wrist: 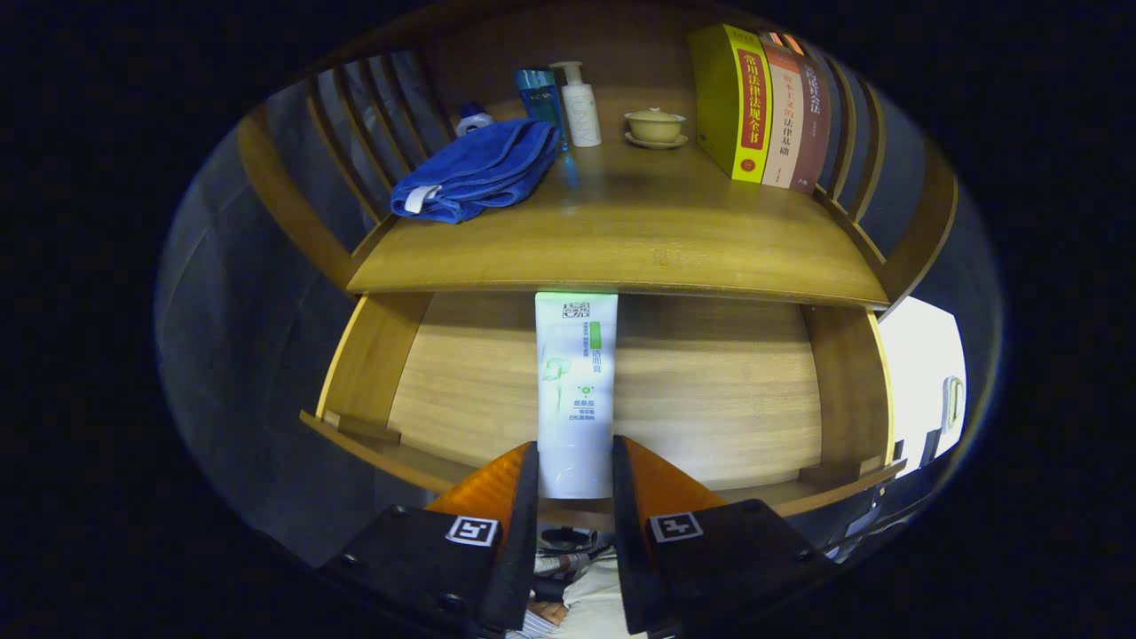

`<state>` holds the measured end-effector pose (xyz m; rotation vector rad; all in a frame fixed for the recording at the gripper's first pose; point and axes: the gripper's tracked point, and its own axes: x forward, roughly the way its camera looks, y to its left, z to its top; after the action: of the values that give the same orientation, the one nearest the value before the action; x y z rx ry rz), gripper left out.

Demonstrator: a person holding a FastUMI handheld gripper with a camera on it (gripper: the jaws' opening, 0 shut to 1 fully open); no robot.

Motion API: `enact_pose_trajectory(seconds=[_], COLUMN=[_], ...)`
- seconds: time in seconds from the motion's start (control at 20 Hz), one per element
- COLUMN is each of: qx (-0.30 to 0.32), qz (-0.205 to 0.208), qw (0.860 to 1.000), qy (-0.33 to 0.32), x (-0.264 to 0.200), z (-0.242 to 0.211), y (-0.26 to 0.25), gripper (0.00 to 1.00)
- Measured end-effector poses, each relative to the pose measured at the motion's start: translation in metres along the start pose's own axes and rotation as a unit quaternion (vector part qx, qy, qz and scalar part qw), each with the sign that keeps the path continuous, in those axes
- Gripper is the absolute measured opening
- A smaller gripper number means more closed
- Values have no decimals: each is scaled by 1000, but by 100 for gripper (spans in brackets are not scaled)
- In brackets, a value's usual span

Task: Pull open the drawer, take out the items inside it, and place them on the countertop above the cabinet.

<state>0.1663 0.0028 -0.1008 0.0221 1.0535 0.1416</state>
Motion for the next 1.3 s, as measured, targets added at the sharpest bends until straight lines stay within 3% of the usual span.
enact_pose_trajectory(seconds=[0.25, 0.55, 0.7, 1.05, 1.3], qx=[19, 15, 18, 37, 32], qz=[27, -22, -37, -70, -94], qw=[998, 989, 988, 991, 989], qy=[-48, -143, -146, -104, -112], x=[-33, -16, 10, 70, 78], z=[24, 120, 152, 155, 158], y=[14, 0, -3, -15, -27], gripper=[48, 48, 48, 48, 51])
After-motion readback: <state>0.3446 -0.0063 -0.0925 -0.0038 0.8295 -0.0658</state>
